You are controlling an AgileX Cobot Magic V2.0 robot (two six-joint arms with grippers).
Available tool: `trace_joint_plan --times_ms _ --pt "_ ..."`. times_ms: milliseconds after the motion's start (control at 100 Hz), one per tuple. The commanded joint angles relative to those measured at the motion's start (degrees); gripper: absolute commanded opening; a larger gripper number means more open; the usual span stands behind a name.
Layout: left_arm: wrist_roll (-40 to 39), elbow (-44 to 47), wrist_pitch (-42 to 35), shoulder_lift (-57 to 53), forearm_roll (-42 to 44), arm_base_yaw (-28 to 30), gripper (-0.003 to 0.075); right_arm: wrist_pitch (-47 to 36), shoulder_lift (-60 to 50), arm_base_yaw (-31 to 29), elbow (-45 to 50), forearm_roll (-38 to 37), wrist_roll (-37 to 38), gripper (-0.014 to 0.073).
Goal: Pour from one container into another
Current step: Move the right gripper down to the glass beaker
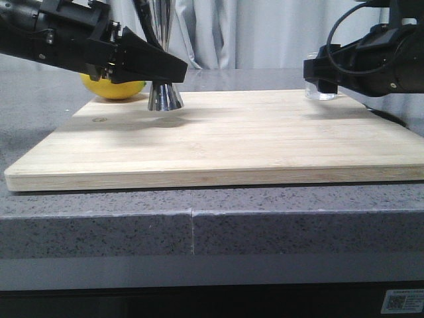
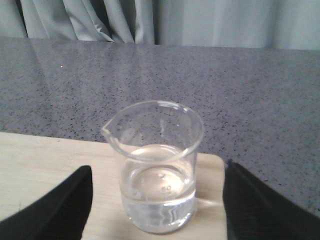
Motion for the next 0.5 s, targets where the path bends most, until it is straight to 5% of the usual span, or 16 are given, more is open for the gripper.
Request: trace_joint_plan --times_ms 0,490 --pt "0.07 -1.64 3.27 -3.41 -3.85 -0.42 -0.0011 -3.79 -1.25 -0.03 -2.42 -0.61 0.03 0.0491" --pt "0.07 -1.64 3.91 -3.41 -3.85 -0.42 -0.0011 -2.41 0.06 -0.03 -5.49 -1.16 0.03 0.044"
